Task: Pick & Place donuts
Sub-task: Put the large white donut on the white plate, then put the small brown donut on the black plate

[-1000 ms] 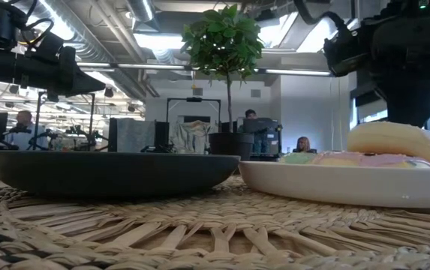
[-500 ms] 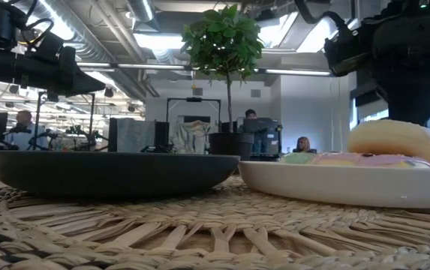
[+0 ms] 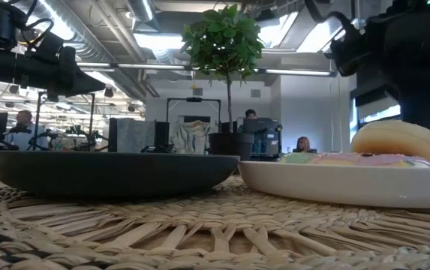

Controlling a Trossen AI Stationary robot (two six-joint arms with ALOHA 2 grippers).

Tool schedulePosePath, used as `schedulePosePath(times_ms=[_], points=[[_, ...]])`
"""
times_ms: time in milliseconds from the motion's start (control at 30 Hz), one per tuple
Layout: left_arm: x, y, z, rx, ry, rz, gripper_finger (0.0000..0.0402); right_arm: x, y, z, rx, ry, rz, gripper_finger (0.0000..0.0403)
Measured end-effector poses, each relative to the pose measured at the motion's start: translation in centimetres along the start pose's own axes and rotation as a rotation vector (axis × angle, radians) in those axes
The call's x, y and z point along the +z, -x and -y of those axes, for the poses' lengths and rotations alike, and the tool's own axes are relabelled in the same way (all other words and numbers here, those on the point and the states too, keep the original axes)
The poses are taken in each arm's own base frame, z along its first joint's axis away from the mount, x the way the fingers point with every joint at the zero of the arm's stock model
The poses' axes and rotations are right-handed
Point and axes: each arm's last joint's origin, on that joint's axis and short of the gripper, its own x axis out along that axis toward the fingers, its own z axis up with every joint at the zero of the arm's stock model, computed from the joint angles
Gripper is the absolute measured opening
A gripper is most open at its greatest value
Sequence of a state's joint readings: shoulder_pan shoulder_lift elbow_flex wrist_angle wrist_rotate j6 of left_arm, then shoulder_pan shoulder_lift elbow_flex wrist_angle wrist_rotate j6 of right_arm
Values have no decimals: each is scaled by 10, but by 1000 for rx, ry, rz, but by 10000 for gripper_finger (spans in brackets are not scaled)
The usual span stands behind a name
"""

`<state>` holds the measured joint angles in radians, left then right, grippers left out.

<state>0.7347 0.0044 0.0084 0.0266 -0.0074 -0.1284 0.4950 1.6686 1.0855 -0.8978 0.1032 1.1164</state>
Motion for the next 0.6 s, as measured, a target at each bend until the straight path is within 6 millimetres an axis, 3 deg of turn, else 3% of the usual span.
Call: schedulePosePath(times_ms=[167,367,600], points=[[0,0,0,0,0,0,20,2,26,4,52,-7,50,171],[0,0,0,0,10,0,20,1,74,20,169,63,166,172],[0,0,1,-29,324,-7,20,3,115,45,290,98,326,172]])
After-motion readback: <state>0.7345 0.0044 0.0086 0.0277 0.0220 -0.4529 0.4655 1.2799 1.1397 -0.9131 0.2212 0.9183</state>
